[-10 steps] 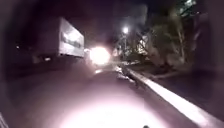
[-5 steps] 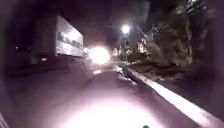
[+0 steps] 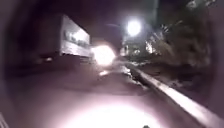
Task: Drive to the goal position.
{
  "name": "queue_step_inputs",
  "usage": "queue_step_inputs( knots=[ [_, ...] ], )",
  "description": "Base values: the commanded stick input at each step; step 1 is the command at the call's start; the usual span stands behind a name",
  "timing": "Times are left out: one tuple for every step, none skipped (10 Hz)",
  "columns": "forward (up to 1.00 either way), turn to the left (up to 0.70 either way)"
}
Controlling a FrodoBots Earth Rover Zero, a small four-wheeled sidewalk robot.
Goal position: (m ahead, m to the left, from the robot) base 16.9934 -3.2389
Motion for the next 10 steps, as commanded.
queue_step_inputs(
  knots=[
    [0.70, 0.34],
    [0.70, 0.17],
    [0.70, 0.01],
    [0.70, 0.01],
    [0.70, 0.01],
    [0.70, 0.01],
    [0.70, 0.01],
    [0.70, 0.01],
    [0.70, 0.01],
    [0.70, -0.05]
  ],
)
